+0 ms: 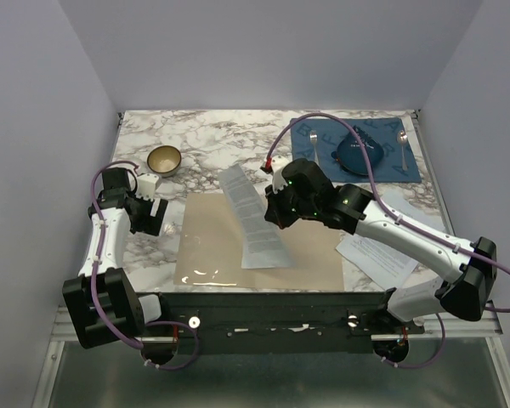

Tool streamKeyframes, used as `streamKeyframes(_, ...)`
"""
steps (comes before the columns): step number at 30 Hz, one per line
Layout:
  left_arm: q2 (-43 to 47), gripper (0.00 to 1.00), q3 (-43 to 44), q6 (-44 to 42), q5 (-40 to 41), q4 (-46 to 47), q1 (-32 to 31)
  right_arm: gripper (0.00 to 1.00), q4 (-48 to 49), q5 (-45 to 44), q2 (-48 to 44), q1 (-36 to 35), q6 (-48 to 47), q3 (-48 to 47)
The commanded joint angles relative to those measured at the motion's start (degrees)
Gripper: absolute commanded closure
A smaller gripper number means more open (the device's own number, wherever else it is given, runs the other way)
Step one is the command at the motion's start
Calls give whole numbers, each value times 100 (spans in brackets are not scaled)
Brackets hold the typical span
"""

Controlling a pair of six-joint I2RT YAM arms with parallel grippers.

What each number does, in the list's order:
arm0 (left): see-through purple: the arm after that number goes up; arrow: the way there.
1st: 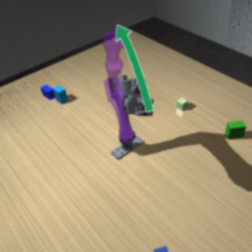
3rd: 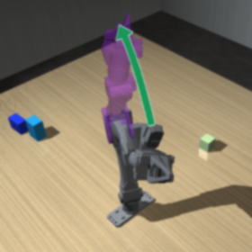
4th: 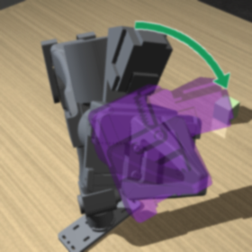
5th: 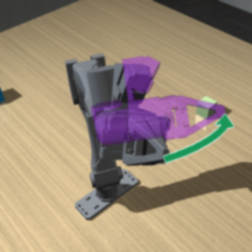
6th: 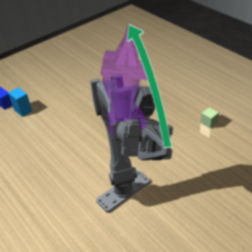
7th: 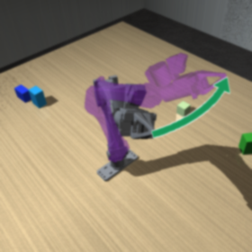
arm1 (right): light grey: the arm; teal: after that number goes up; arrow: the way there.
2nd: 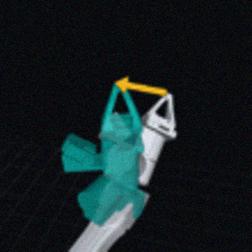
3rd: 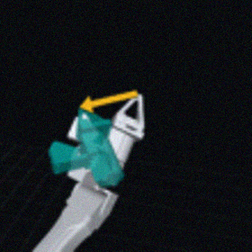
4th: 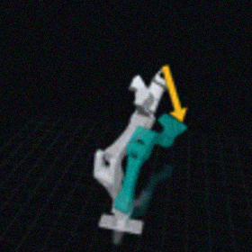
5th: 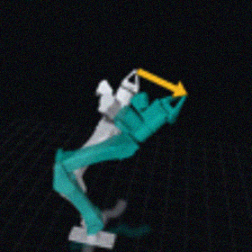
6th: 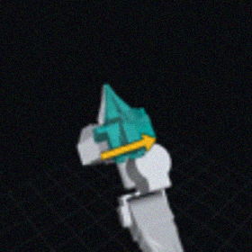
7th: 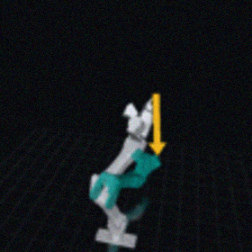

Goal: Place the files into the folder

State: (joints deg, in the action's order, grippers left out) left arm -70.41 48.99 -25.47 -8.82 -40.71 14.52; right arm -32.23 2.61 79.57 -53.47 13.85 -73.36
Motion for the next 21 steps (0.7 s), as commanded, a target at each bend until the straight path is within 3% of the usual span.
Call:
streamKeyframes(1,89,1,-92,-168,56,63,33,99,-495,99,-65,-40,-145,15)
streamKeyframes(12,151,1,-223,-195,108,168,33,99,-802,1048,260,-32,-400,-116)
streamKeyframes(21,212,1,-276,-248,144,186,42,99,-838,1163,788,12,-523,-407)
